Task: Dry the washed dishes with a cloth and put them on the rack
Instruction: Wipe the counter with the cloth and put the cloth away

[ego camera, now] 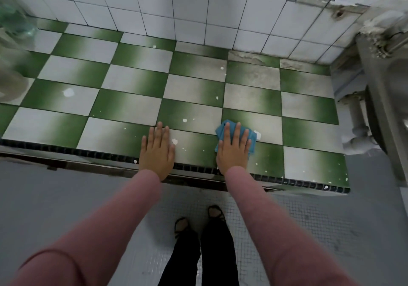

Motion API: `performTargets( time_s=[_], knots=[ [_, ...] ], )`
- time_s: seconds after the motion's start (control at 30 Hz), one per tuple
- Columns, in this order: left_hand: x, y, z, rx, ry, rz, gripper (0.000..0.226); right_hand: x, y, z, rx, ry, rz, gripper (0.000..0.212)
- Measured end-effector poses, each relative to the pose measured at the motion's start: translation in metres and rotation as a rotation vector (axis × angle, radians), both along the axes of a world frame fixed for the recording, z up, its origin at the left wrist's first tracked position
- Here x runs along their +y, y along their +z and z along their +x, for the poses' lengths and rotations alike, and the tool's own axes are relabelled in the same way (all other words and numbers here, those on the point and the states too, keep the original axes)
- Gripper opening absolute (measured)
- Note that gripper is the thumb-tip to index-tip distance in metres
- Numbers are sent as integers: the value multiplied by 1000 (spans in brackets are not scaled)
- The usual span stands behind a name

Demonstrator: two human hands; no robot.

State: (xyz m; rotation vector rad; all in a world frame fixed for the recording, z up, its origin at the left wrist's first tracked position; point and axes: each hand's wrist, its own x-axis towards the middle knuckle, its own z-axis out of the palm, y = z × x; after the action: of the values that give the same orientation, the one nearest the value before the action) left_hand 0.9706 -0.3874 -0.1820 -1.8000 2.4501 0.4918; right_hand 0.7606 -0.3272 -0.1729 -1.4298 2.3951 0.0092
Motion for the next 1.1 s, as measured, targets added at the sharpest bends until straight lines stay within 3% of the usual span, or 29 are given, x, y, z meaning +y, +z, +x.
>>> performTargets(
  time_s=[0.07, 0.2, 0.33, 0.53, 0.67, 0.93, 1.0, 1.1],
  knots=[
    [-4, -1, 1, 6, -8, -5, 63, -14, 2, 15, -50, -13, -8, 60],
    [-4, -5, 2, -8, -73, -13, 76, -13, -2, 28, -27, 202, -25, 60],
    [-3, -8, -5, -24, -98, 2, 74, 5, -4, 8, -15, 280, -28, 59],
    [-5, -2, -15, -5, -124, -18, 74, 44, -6, -66, 39, -1, -17, 60],
    [-3, -2, -27, -19, -144, -16, 73, 29, -5, -64, 12, -184, 3, 61],
    [0, 2, -46, 6, -190, -11, 74, 26, -8, -28, -84, 319, -27, 60],
    [-3, 2, -50, 0, -166, -6, 73, 34, -7, -50, -84, 328, -16, 63],
    [-2, 3, -59, 13, -151, -1, 71, 48, -8, -96, -17, 124, -25, 63]
  ],
)
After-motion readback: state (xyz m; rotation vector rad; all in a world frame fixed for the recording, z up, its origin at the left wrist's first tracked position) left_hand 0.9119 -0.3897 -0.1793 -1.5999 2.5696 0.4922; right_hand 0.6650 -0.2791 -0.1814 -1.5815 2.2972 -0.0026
